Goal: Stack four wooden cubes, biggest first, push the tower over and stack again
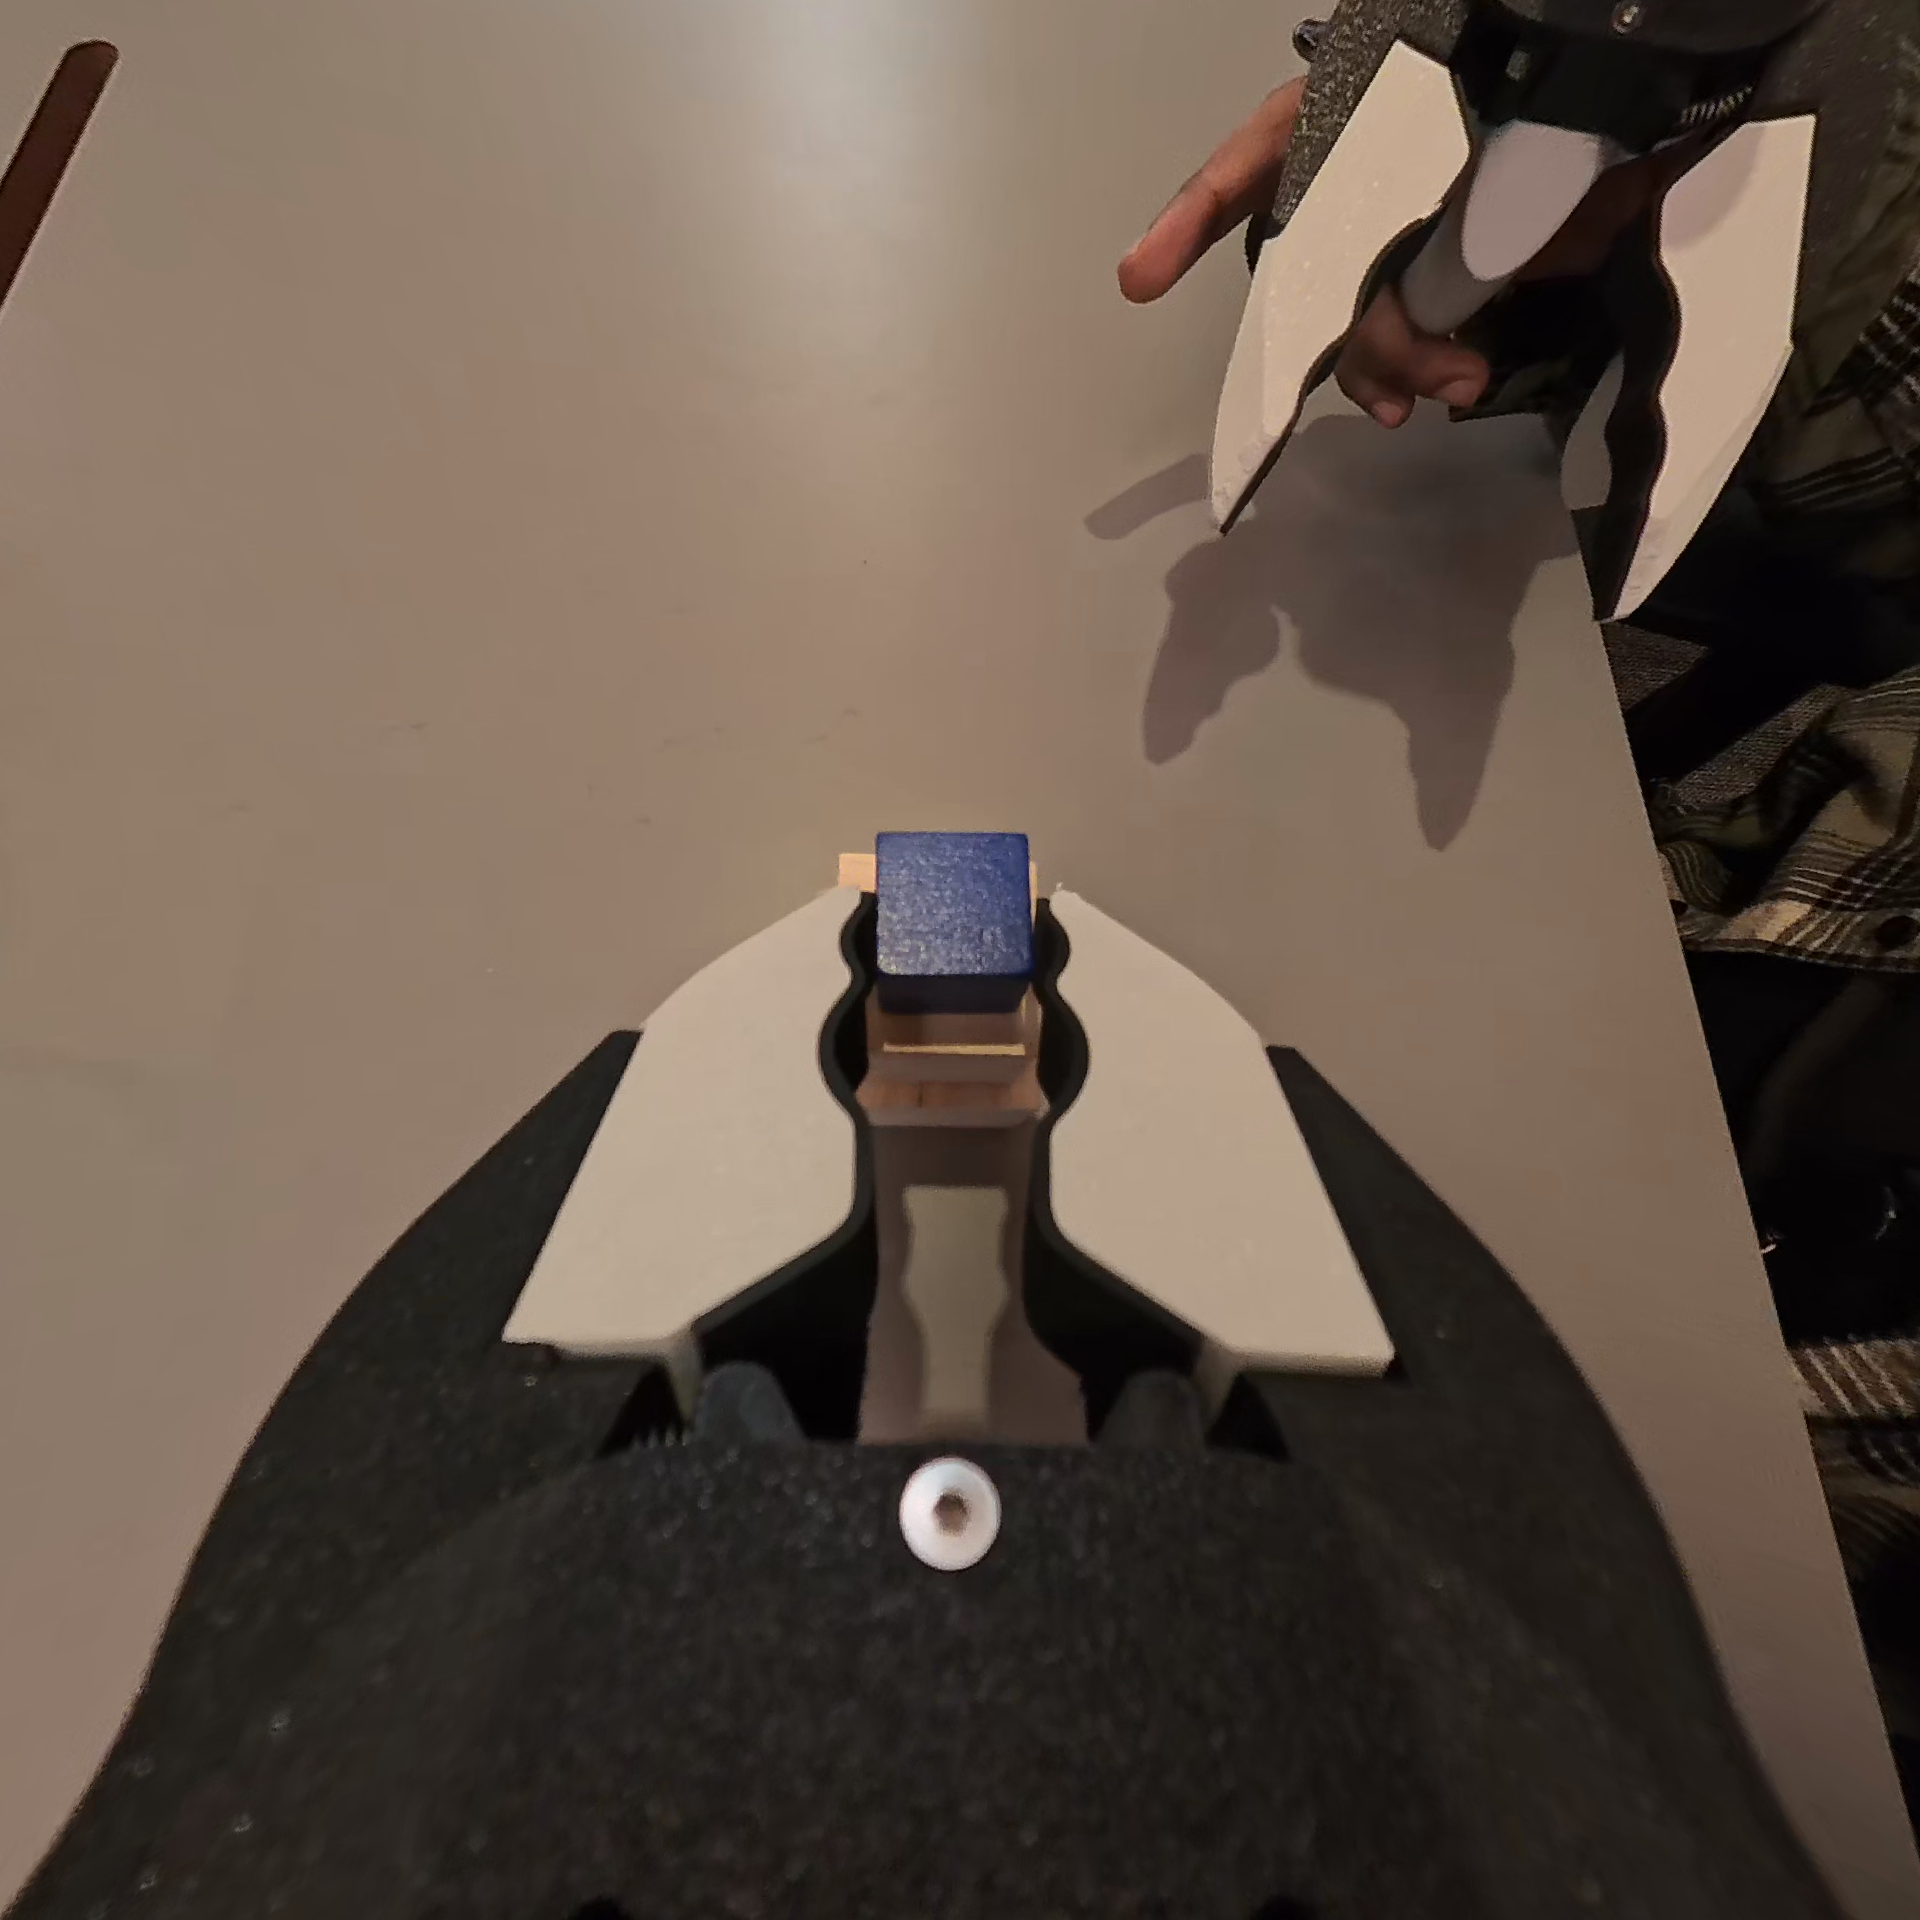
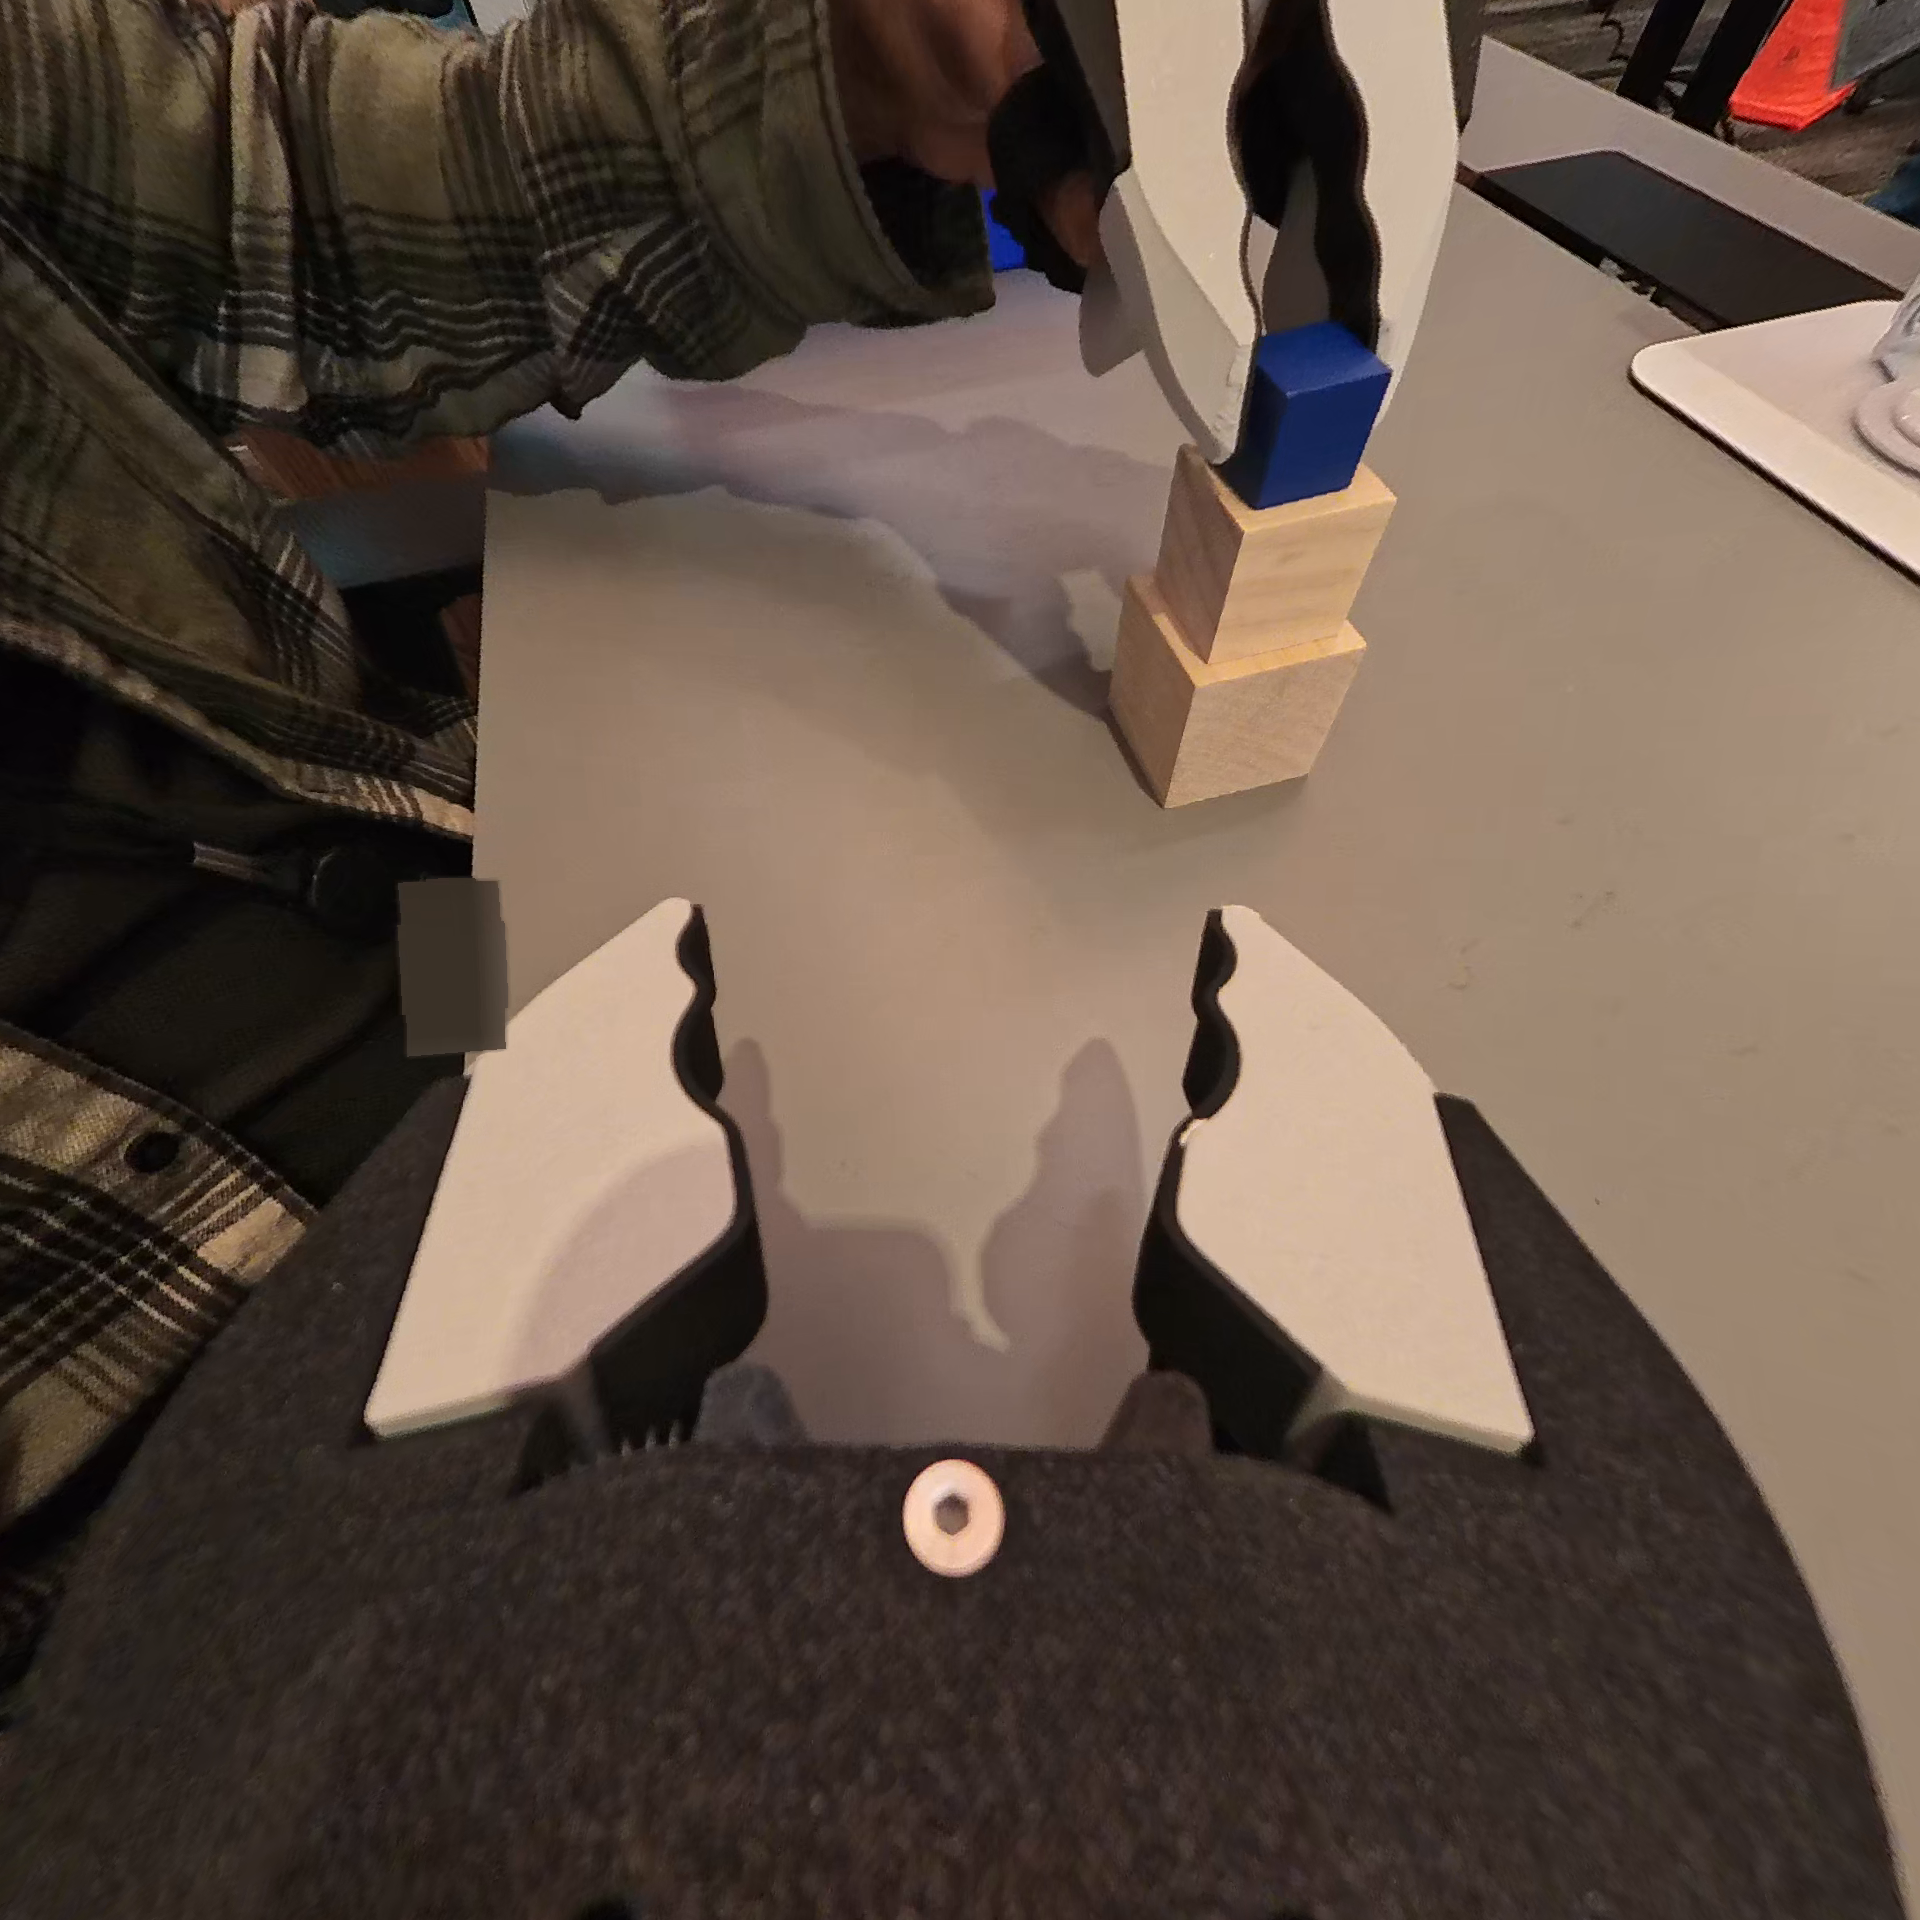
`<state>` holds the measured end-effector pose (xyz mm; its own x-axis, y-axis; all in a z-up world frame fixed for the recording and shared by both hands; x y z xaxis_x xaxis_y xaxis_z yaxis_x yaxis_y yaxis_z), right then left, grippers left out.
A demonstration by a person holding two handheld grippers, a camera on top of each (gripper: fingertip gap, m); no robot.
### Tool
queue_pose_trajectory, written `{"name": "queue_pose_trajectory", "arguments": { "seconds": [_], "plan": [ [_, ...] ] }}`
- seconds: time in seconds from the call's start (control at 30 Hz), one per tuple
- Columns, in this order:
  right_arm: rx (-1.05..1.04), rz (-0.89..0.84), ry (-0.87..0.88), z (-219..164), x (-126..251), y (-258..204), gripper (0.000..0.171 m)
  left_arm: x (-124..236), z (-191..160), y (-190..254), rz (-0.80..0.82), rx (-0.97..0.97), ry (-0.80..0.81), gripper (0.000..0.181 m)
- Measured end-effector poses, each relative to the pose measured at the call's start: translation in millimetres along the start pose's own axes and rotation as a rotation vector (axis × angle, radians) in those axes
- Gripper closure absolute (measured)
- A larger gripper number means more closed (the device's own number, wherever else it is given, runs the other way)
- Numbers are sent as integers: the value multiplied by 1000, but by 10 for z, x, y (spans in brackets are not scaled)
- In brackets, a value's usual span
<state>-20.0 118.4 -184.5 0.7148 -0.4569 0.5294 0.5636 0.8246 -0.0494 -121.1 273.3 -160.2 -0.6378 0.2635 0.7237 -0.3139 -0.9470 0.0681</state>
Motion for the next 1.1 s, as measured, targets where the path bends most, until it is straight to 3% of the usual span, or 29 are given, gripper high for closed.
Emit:
{"name": "queue_pose_trajectory", "arguments": {
  "seconds": [0.27,0.43,0.6,0.7,0.83,0.93,1.1],
  "plan": [
    [-1,-7,5,9,12,7,80,11,-4,23,-14,0,6,136],
    [-2,-13,8,4,28,3,79,351,-37,-103,76,22,63,115],
    [0,-19,7,-10,44,-2,79,814,-414,-576,296,184,143,113],
    [-3,-14,10,-12,26,-5,79,916,-718,-827,379,315,163,113],
    [-4,-7,1,-14,-16,-10,79,835,-1051,-985,439,444,128,113],
    [-4,-2,-4,-15,-35,-8,80,681,-1115,-952,414,443,138,116],
    [-2,3,-16,-14,-46,-1,80,422,-1321,-977,404,375,-45,121]
  ]
}}
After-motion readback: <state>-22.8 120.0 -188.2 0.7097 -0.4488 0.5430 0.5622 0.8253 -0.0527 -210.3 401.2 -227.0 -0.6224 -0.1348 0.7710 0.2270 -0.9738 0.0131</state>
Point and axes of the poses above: each gripper's, where its closed fingertips meet, x back along the fingers, z out of its top, y = z × x across the jaws, the point moved 4 cm from there along x, back along the fingers, and after that the axes turned 6 degrees about -y, right-handed, at the moved point
